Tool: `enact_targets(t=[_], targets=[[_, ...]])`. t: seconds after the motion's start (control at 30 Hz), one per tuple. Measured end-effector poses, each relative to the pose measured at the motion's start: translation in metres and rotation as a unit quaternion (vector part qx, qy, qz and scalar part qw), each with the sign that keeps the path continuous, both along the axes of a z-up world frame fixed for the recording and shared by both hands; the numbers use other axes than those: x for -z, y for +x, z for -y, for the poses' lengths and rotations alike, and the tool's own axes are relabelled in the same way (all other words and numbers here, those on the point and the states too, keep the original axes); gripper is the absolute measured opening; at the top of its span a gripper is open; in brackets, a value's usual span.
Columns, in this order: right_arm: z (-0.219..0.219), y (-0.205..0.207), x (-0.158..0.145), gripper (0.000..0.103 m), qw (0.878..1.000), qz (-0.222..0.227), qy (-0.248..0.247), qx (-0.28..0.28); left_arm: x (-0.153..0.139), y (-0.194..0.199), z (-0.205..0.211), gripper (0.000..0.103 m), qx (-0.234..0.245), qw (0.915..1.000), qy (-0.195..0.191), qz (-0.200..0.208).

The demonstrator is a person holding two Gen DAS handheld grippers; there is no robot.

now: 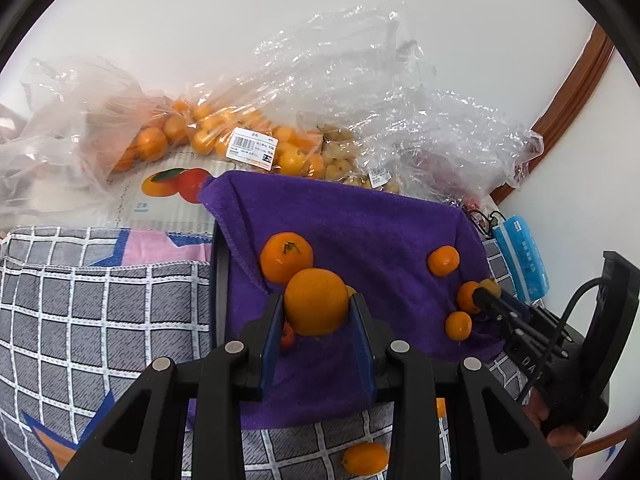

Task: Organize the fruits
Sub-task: 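Lower both fruits onto the purple towel and open both tools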

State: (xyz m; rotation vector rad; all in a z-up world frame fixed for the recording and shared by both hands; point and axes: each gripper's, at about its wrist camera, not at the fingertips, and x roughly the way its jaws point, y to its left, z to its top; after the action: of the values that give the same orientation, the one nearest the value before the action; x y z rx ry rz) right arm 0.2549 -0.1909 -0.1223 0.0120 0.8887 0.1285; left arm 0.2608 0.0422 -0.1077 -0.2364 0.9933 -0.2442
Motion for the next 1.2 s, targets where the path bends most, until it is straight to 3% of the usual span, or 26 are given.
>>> enact_targets(t=[0.47,1.03,1.13,1.2], targets=[[-0.010,0.018,0.037,0.023,0.999,-0.032,-0.021,-0.008,0.030,0.017,0.001,0.031,-0.004,0.9995,0.007,-0.030],[-0.008,0.019,0.041,0.024,0.999,-0.034,-0.035,-0.007,0.044,0.022,0.010,0.031,0.006,0.9986,0.018,-0.049],[-0.009,0.019,0.041,0.036,0.999,-0.038,-0.037,-0.006,0.044,0.022,0.011,0.031,0.006,0.9984,0.019,-0.053],[-0.007,0.017,0.040,0.038,0.999,-0.037,-0.038,-0.004,0.045,0.022,0.011,0.031,0.006,0.9983,0.021,-0.053]])
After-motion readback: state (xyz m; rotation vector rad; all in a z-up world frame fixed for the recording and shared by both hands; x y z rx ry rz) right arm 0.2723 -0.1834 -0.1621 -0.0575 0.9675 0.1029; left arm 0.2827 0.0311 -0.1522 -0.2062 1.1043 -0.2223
